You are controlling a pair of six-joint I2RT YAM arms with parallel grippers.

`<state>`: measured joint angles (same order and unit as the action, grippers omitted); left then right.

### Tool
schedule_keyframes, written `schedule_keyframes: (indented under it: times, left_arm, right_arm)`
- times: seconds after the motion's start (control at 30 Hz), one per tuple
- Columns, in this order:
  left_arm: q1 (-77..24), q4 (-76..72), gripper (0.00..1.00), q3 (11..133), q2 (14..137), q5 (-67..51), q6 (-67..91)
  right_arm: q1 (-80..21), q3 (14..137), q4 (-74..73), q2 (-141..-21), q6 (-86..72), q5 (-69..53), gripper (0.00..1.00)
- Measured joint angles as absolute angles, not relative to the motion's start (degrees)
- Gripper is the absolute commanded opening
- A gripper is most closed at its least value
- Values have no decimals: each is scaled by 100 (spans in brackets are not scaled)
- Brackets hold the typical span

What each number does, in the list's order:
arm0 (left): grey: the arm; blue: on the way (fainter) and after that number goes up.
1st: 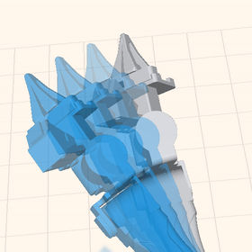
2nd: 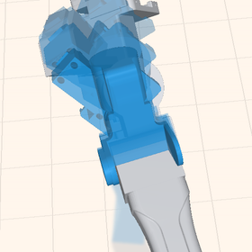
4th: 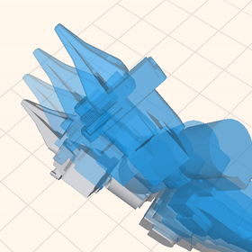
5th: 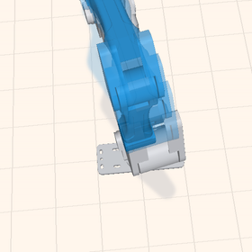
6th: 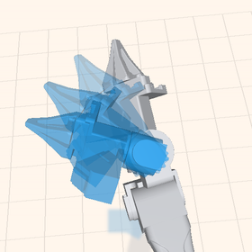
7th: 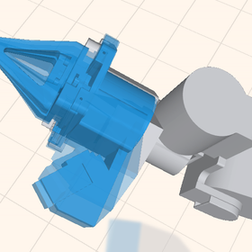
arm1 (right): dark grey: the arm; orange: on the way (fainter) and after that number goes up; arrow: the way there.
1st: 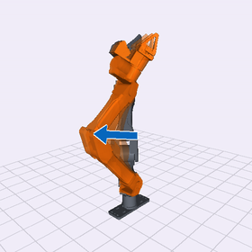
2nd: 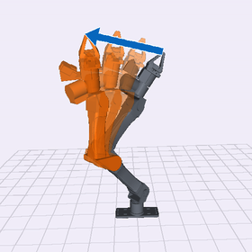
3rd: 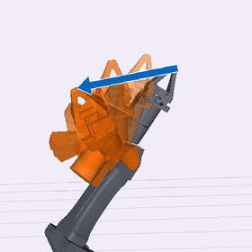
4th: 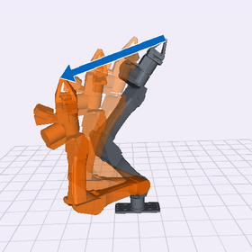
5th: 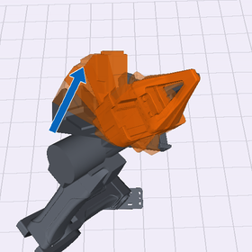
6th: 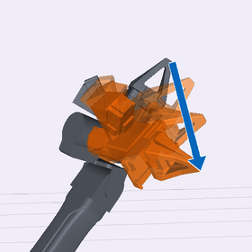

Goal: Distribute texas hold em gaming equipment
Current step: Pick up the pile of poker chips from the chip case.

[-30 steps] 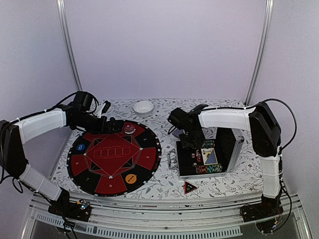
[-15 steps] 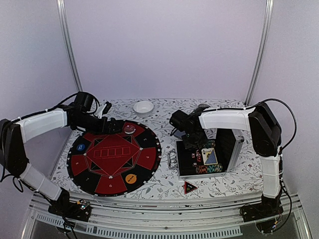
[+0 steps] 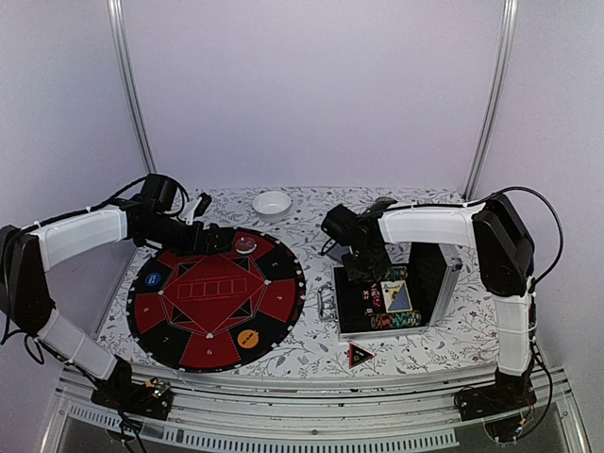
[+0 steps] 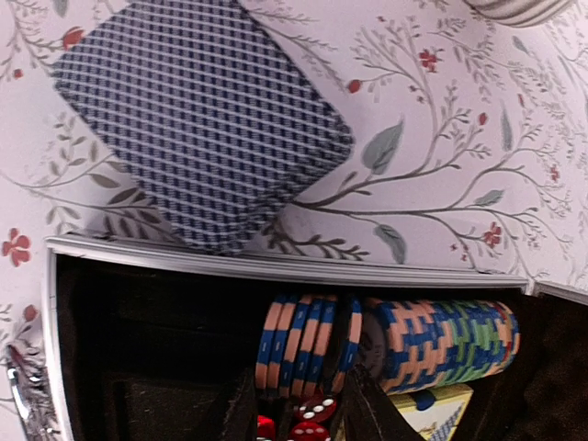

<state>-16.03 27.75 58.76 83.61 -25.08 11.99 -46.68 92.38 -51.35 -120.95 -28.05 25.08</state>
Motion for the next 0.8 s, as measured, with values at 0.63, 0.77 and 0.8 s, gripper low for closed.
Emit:
schedule_keyframes:
  times: [0.63, 0.77, 0.8]
  left_arm:
    - [-1603, 2775, 98, 5876, 8366, -2620, 1201]
    - [-1597, 2775, 98, 5874, 8366, -2639, 1201]
    - [-1594, 2775, 98, 5874, 8366, -2639, 1201]
  right_arm:
    - [-4600, 9146, -4921, -12195, -2891, 2628, 37]
    - [-4587, 9146, -4882, -12267, -2836, 2624, 30]
    - [-4576, 9146, -4869, -12289, -2832, 2622, 27]
